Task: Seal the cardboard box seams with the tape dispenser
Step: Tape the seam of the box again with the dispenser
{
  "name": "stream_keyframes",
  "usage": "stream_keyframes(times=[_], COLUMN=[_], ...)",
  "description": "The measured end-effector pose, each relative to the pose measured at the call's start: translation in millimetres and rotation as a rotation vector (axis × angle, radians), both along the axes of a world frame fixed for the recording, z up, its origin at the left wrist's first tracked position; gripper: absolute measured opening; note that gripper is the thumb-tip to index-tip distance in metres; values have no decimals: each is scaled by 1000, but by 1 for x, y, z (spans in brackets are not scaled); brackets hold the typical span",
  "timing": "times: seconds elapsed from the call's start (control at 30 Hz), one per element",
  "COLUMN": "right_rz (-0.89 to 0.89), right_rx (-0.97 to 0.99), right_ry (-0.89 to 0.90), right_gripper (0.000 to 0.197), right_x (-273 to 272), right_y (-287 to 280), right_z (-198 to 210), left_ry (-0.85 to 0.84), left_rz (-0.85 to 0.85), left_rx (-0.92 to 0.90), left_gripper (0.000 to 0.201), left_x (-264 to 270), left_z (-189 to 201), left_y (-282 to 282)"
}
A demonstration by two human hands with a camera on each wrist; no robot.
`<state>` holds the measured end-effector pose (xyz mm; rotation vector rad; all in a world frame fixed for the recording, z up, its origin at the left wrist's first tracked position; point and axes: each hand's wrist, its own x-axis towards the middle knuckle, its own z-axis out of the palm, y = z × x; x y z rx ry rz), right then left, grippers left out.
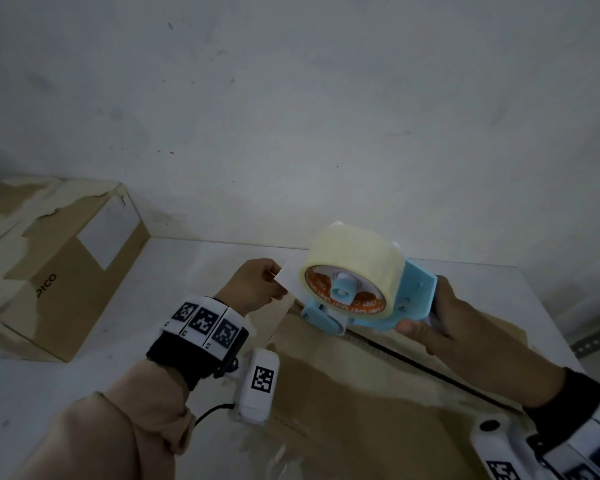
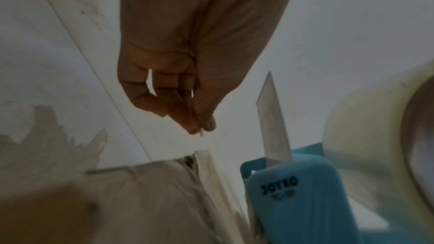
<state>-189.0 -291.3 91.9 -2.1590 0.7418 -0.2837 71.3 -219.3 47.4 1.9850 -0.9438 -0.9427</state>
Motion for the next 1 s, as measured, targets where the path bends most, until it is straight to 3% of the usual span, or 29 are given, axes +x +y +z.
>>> stream_keyframes(times=[0.07, 0.27, 0.43, 0.53, 0.63, 0.73, 0.83, 1.0], right_rz=[-16, -36, -49, -50, -41, -38, -44, -63], right_rx=[2, -27, -25, -17, -13, -18, -25, -30], right_ry=[30, 81, 121, 120, 135, 161, 174, 190], right_gripper=[54, 69, 65, 64, 66, 76, 78, 86], right_x=[2, 3, 5, 6, 8, 9, 9, 9], right_y=[4, 5, 4, 2, 3, 5, 5, 3], right_z=[-1, -10, -12, -11, -9, -8, -6, -7], left_ry=[-19, -28, 20, 60, 104, 168, 242, 180], left_rz=[-21, -46, -67, -71, -119, -226, -257, -361], left_rx=[13, 36, 52, 105, 175, 248, 335, 581], left_gripper=[19, 13, 13, 15, 4, 19, 6, 39], left_x=[1, 5, 7, 9, 9, 7, 5, -4], left_z=[-4, -10, -13, -18, -22, -22, -21, -36], left_y=[0, -2, -4, -4, -5, -8, -12, 3])
